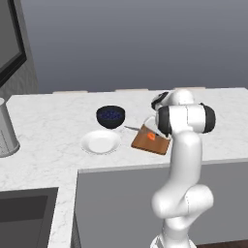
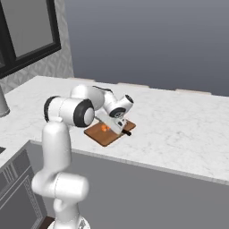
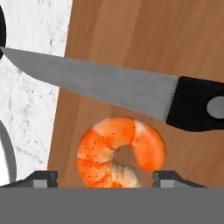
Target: Pick up the knife from the drawer and place it on the cutting board. Then place the meat from the plate to the cutting board.
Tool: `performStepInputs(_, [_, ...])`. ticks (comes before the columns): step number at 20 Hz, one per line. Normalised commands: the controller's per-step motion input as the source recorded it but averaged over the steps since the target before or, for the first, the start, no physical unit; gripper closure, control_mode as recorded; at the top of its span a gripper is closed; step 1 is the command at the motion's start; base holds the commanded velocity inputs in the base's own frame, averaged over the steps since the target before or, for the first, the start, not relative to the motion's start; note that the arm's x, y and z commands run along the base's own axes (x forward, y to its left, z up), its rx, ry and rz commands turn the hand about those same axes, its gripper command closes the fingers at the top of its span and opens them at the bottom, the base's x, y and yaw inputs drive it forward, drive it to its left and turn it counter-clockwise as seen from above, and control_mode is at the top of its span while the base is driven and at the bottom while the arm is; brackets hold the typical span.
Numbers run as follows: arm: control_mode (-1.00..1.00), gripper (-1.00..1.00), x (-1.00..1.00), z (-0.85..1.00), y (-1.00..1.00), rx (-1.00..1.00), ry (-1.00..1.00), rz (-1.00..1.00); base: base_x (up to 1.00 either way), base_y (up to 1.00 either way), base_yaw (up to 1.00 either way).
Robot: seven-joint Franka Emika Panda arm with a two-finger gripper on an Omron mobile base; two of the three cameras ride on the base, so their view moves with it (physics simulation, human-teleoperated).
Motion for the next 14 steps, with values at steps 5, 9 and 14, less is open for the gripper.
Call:
performStepInputs(5, [-1.00, -1.00, -0.70, 0.70, -0.31, 0.04, -0.10, 0.02, 0.00, 0.00, 0.00])
performStepInputs(9, [-1.00, -1.00, -1.00, 1.00, -0.30, 0.00, -0.41, 0.09, 0.00, 0.00, 0.00])
performStepInputs(14, [-1.00, -1.00, -1.00, 1.00, -0.36, 0.00, -0.70, 0.08, 0.00, 0.00, 0.00])
